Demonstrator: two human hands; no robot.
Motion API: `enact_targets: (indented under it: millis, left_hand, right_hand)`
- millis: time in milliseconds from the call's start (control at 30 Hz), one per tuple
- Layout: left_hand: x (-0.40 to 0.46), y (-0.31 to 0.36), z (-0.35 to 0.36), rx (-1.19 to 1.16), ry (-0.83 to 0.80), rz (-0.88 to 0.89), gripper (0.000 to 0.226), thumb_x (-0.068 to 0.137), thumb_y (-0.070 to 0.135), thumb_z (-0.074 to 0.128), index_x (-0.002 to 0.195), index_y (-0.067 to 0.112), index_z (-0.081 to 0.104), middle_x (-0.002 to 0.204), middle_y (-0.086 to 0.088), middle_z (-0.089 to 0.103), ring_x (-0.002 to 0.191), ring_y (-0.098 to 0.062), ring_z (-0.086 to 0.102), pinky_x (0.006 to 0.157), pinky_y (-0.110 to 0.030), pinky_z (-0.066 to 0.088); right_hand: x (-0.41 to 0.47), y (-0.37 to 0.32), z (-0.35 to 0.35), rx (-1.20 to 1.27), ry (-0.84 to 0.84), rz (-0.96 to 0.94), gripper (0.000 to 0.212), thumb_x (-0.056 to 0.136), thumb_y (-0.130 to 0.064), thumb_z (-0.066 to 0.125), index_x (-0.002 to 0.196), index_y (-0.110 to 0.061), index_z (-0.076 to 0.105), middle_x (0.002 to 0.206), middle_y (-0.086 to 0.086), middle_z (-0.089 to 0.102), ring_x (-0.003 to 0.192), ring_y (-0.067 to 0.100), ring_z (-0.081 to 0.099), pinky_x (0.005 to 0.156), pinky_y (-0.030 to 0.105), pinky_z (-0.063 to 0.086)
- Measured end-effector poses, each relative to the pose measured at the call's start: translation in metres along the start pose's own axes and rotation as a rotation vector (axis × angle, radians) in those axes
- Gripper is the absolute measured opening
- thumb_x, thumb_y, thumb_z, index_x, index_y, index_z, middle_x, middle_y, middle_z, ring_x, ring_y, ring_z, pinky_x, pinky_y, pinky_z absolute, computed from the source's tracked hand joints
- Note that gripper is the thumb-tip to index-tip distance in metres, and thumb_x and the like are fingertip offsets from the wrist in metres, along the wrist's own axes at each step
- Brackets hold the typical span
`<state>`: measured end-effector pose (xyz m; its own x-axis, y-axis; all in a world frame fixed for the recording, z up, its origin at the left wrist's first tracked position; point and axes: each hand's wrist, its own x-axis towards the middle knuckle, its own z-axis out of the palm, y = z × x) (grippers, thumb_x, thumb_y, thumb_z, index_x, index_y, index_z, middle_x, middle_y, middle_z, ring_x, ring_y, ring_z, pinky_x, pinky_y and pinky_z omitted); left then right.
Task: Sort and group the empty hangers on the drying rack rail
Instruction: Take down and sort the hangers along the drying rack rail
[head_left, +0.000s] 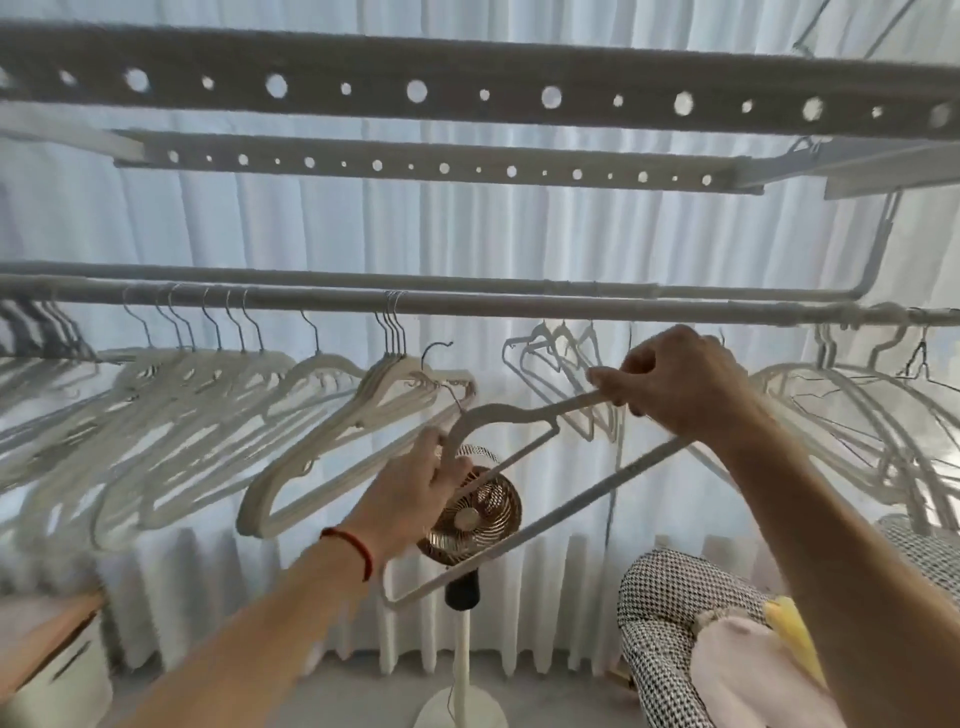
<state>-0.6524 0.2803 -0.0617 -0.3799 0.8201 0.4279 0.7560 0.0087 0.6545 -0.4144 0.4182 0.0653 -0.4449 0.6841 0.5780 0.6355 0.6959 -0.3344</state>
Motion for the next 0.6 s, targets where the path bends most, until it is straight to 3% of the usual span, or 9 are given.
enact_targets:
  millis: [67, 133, 233, 367, 467, 600]
  left_hand:
    - [-0.011, -0.003, -0.023, -0.194, -0.004, -0.034, 0.023, 0.095, 0.053, 0.049, 0.095, 0.032, 0.056, 0.064, 0.007, 0.06, 0.059, -0.012, 0.06, 0.061, -0.041, 0.056]
    - [-0.019, 0.0, -0.049, -0.23, 0.011, -0.04, 0.021, 0.099, 0.043, 0.052, 0.088, 0.025, 0.057, 0.062, 0.004, 0.058, 0.053, -0.019, 0.057, 0.049, -0.036, 0.051]
    - [-0.017, 0.02, -0.091, -0.076, 0.055, -0.046, 0.02, 0.105, 0.032, 0.049, 0.089, 0.022, 0.055, 0.071, -0.003, 0.068, 0.041, -0.021, 0.053, 0.037, -0.027, 0.04]
    - [-0.005, 0.057, -0.147, 0.209, 0.006, -0.1, 0.018, 0.106, 0.025, 0.049, 0.093, 0.013, 0.055, 0.07, -0.003, 0.074, 0.038, -0.02, 0.049, 0.037, -0.027, 0.04]
    - [0.003, 0.083, -0.154, 0.377, -0.091, -0.202, 0.016, 0.104, 0.026, 0.047, 0.096, 0.016, 0.057, 0.073, 0.0, 0.077, 0.042, -0.018, 0.05, 0.041, -0.025, 0.041]
    - [0.025, 0.101, -0.123, 0.176, -0.197, -0.362, 0.021, 0.095, 0.0, 0.04, 0.106, 0.008, 0.056, 0.083, -0.018, 0.075, 0.047, -0.018, 0.05, 0.038, -0.024, 0.035]
  right_hand:
    - [0.007, 0.005, 0.006, 0.133, -0.02, -0.074, 0.044, 0.082, -0.061, 0.072, 0.055, -0.026, 0.072, 0.051, -0.012, 0.067, 0.053, 0.002, 0.064, 0.058, 0.028, 0.048]
    - [0.013, 0.002, 0.017, 0.263, -0.016, -0.133, 0.043, 0.083, -0.059, 0.073, 0.058, -0.025, 0.074, 0.053, -0.011, 0.068, 0.055, 0.003, 0.065, 0.062, 0.031, 0.051]
    - [0.023, -0.009, 0.036, 0.251, -0.021, -0.223, 0.043, 0.088, -0.061, 0.066, 0.069, -0.024, 0.076, 0.064, -0.009, 0.072, 0.067, 0.011, 0.068, 0.074, 0.038, 0.056]
    - [0.023, -0.013, 0.055, 0.356, -0.003, -0.294, 0.028, 0.095, -0.043, 0.064, 0.106, -0.022, 0.078, 0.107, -0.005, 0.077, 0.103, 0.016, 0.068, 0.093, 0.035, 0.051]
    - [0.014, -0.003, 0.066, 0.348, 0.038, -0.245, 0.018, 0.094, -0.027, 0.066, 0.107, -0.02, 0.076, 0.114, 0.001, 0.075, 0.113, 0.021, 0.064, 0.095, 0.029, 0.042]
    - [0.004, 0.013, 0.075, 0.265, 0.0, -0.057, 0.037, 0.089, -0.029, 0.068, 0.125, -0.02, 0.065, 0.137, 0.01, 0.056, 0.134, 0.033, 0.042, 0.111, 0.047, 0.036]
